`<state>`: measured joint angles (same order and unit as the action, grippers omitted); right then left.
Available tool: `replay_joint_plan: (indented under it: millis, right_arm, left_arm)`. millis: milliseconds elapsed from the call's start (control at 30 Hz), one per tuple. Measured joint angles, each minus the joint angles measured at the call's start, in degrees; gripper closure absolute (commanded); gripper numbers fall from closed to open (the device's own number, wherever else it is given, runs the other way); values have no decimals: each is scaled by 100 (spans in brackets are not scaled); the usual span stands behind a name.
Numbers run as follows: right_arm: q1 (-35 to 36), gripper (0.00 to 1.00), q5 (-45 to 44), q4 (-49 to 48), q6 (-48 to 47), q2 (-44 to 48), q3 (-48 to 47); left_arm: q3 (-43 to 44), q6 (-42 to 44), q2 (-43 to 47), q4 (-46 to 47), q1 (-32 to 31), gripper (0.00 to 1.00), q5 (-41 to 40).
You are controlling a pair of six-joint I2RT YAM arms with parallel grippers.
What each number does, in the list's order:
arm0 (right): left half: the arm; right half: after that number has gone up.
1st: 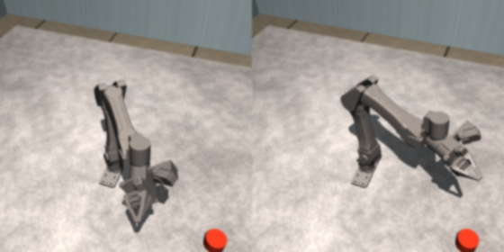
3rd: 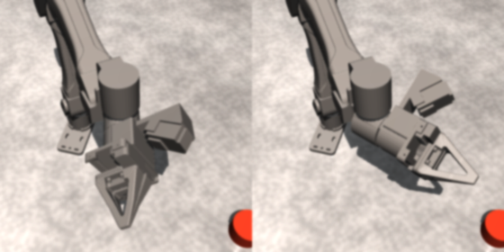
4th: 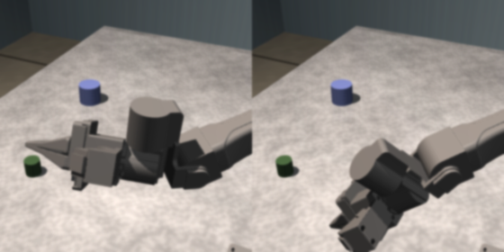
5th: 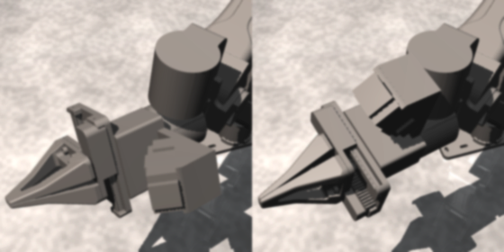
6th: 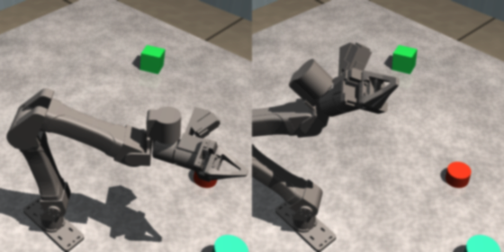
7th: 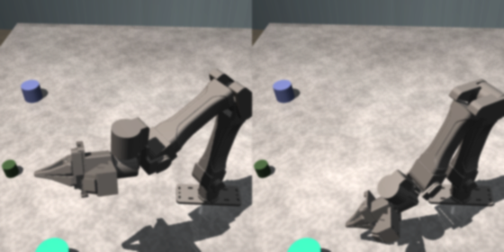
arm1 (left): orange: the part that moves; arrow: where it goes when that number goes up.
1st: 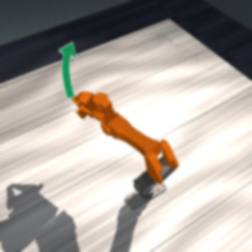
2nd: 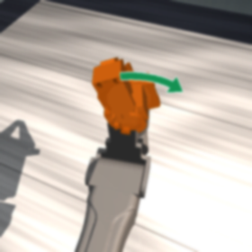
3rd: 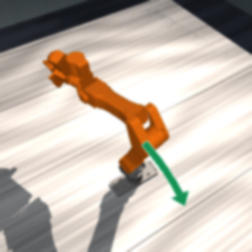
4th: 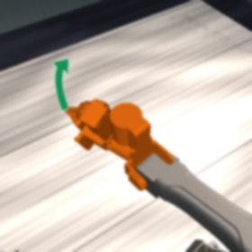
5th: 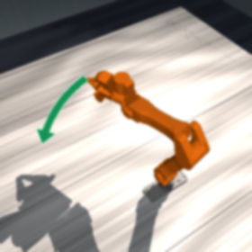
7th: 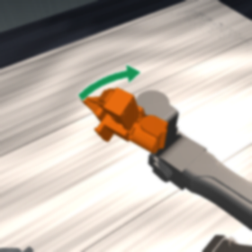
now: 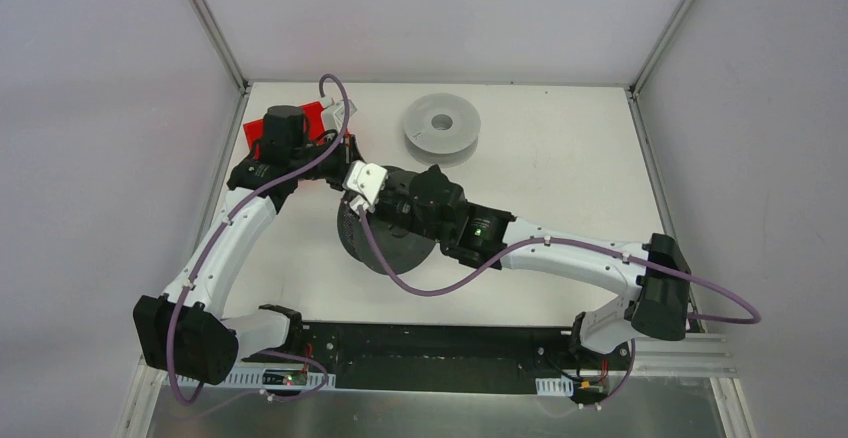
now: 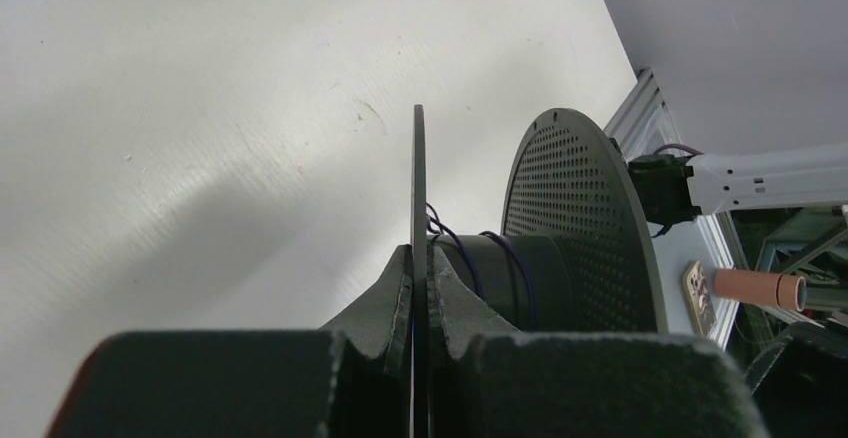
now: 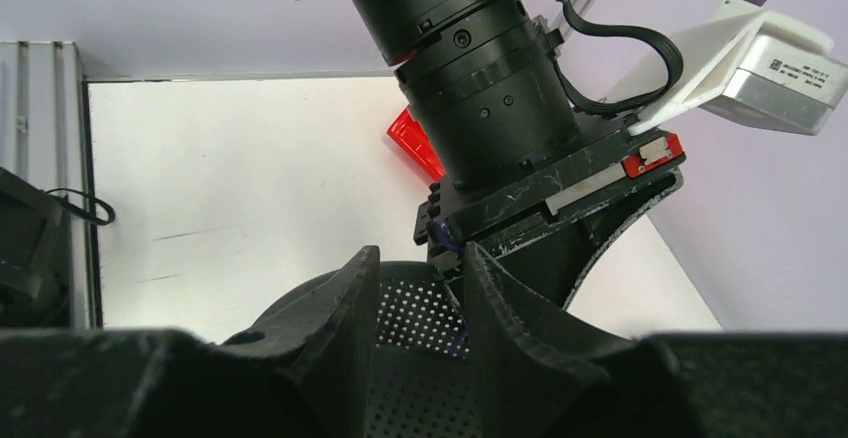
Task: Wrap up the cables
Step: Wrap the cable around the cable reel.
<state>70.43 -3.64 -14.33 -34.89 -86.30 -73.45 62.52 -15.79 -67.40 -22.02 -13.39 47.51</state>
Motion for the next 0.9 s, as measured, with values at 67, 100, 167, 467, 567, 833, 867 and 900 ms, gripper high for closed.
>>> replay_joint_plan:
  millis: [67, 100, 167, 467, 567, 833, 867, 900]
  right_arm:
    - [42, 61, -114, -48, -107, -74, -37]
    - [59, 62, -181, -94, -160, -120, -57]
    - [98, 64, -363, -188, -269, -179, -61]
    - [210, 99, -942, -374, -501, -256, -57]
    - [219, 100, -1003, -433, -472, -251, -22]
    - [219, 77, -1045, -505, -278, -236, 20]
    - [219, 76, -1043, -505, -256, -236, 20]
    - [221, 76, -1043, -505, -247, -236, 20]
  left_arm:
    - [0, -2, 0, -17, 26, 100, -63]
    - [0, -13, 2, -13, 20, 100, -61]
    - [0, -11, 2, -15, 4, 100, -74]
    - [0, -7, 2, 31, 24, 100, -155]
    - [0, -2, 2, 28, 24, 100, -157]
    - [0, 0, 2, 20, 20, 100, -157]
    - [0, -2, 2, 20, 20, 100, -157]
    - [0, 0, 2, 17, 17, 100, -157]
